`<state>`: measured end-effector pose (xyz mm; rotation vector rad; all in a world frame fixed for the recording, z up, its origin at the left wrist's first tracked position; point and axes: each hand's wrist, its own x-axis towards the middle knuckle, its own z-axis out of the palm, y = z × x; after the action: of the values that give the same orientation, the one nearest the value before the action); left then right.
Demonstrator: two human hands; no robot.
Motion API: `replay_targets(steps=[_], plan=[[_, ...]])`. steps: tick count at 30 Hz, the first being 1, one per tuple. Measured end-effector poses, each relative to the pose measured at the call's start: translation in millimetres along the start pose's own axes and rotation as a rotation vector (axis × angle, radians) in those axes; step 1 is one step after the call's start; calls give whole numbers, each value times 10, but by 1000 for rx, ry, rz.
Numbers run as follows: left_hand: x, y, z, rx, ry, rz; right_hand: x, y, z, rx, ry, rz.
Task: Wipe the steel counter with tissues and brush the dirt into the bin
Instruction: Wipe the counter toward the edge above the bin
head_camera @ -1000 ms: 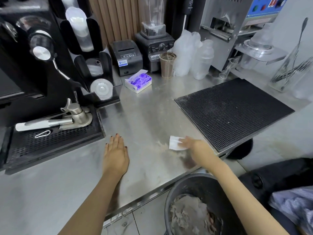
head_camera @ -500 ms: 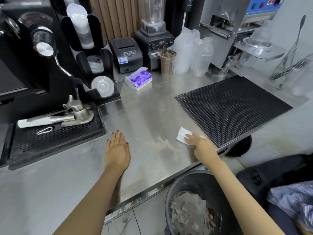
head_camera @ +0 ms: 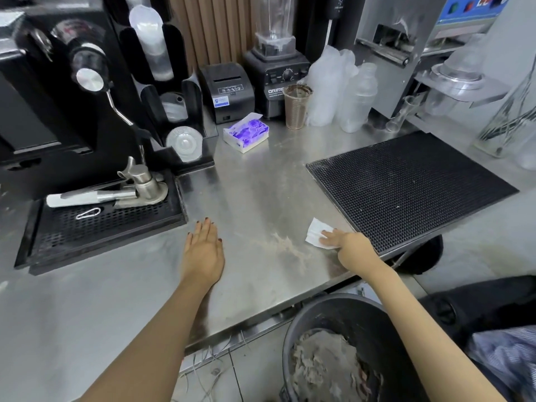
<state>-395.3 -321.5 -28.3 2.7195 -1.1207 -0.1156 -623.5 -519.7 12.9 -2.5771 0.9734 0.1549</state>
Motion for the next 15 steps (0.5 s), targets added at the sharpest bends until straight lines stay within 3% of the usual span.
replay_targets(steps=[11,13,15], plan=[[-7,-18,15,18,0,3,-29,-52,5,87,-30,53],[-1,-15,18,7,-3,9,-23,-73,-18,25,-88,76],[8,-22,30,2,-2,9,-3,-126,-48,-40,-32,114]])
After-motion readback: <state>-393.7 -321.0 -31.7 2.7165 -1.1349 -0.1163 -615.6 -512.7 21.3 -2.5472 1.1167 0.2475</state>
